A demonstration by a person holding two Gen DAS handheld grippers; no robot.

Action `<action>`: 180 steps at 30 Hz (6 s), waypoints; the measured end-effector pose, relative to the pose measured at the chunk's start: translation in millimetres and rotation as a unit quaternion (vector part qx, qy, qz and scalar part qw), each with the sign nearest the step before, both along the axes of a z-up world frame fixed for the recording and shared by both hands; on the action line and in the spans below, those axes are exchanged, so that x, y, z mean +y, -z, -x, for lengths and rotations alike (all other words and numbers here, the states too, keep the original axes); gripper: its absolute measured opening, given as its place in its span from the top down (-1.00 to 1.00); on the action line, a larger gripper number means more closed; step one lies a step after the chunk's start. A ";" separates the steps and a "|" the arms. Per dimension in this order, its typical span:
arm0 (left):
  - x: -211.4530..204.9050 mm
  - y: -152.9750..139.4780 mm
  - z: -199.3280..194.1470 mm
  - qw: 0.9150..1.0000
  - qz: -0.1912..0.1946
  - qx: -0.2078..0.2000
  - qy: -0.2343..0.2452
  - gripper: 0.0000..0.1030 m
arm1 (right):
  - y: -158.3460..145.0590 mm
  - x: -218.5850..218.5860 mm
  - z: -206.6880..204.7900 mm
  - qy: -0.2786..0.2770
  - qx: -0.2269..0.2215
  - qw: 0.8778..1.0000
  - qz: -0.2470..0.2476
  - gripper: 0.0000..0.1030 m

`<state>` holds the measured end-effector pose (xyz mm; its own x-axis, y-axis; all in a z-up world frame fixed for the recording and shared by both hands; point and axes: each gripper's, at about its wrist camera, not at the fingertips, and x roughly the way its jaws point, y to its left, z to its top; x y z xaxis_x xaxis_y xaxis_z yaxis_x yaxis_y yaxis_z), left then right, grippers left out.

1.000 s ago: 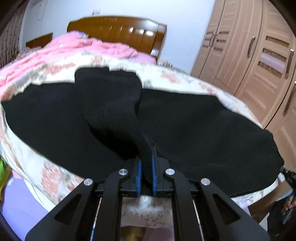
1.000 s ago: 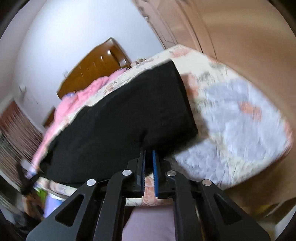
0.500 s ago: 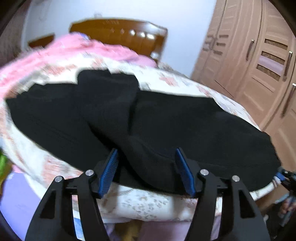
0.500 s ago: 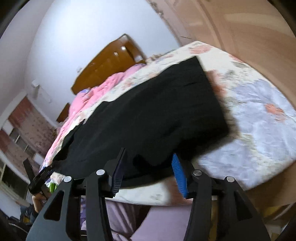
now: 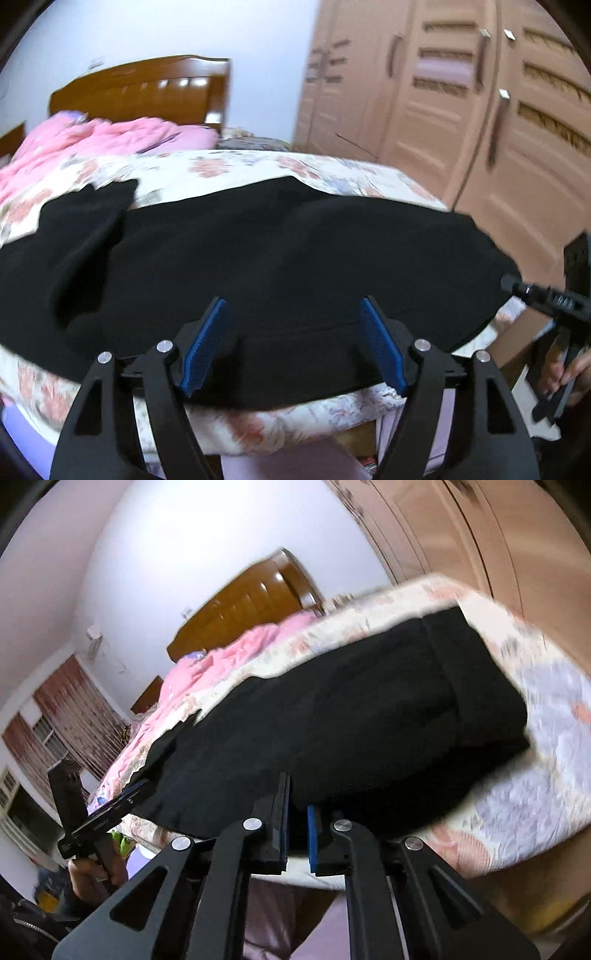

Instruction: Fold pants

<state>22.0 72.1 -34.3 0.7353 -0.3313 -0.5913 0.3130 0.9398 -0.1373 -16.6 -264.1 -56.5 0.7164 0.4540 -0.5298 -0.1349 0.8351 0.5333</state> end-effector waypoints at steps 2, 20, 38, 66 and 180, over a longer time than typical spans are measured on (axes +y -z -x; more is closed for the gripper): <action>-11.2 8.4 -8.5 1.000 -0.021 0.009 0.009 -0.46 | 24.3 -5.8 -3.7 0.011 0.035 0.999 -0.008 0.84; -34.3 36.0 -19.9 0.994 -0.083 0.053 0.045 -0.58 | 13.1 -94.0 27.7 0.183 0.035 0.982 -0.043 0.12; -30.1 36.4 -17.0 0.992 -0.090 0.053 0.072 -0.85 | -8.2 15.9 -36.8 0.034 0.011 0.943 0.332 -0.54; 187.6 -15.3 -146.0 0.981 -0.057 0.070 -0.170 0.88 | 9.8 240.5 -214.6 -0.213 0.033 0.941 0.260 -0.68; 143.0 44.8 -199.0 0.972 -0.080 0.130 -0.180 -0.97 | 12.0 66.0 -197.7 -0.194 0.066 0.927 0.314 -0.81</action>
